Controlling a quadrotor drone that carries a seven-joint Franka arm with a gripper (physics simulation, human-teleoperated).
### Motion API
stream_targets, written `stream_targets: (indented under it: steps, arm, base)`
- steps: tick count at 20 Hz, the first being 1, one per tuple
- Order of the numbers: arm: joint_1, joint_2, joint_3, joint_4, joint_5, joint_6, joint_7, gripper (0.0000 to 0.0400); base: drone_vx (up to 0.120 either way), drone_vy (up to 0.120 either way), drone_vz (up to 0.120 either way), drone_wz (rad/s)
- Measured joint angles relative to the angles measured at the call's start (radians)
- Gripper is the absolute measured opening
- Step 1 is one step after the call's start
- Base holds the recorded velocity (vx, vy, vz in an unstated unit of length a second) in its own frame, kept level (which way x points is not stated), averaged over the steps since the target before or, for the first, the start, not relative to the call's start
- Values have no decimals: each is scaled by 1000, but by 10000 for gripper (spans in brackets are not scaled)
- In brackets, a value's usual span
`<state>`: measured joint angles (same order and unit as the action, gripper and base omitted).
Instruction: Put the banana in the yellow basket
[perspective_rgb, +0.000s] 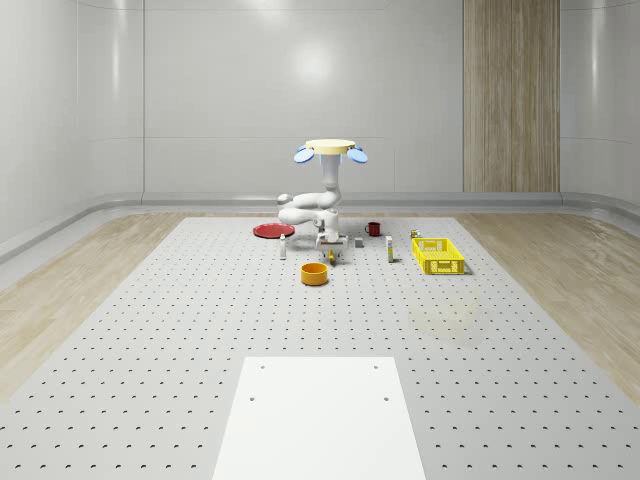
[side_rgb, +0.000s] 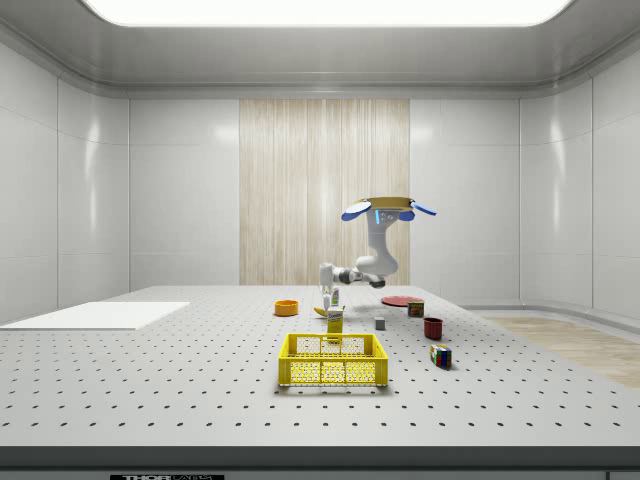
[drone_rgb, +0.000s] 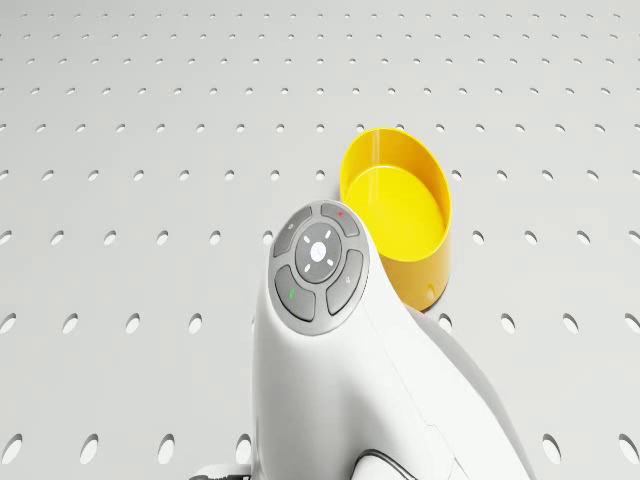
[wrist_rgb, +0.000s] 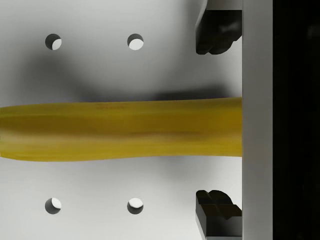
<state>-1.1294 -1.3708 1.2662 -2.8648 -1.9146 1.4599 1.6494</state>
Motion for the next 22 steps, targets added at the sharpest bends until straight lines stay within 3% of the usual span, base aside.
stream_targets:
  steps: [15,16,19,22]
  arm:
    - [15,-44,-87,2,-72,65,-6,400]
    - [15,-45,-89,2,-73,67,-7,380]
    - [16,-49,-92,2,-75,72,-8,259]
    - [16,-52,-94,3,-76,75,-8,201]
  base:
    - [0,0,0,0]
    - [0,0,0,0]
    - [0,0,0,0]
    - [0,0,0,0]
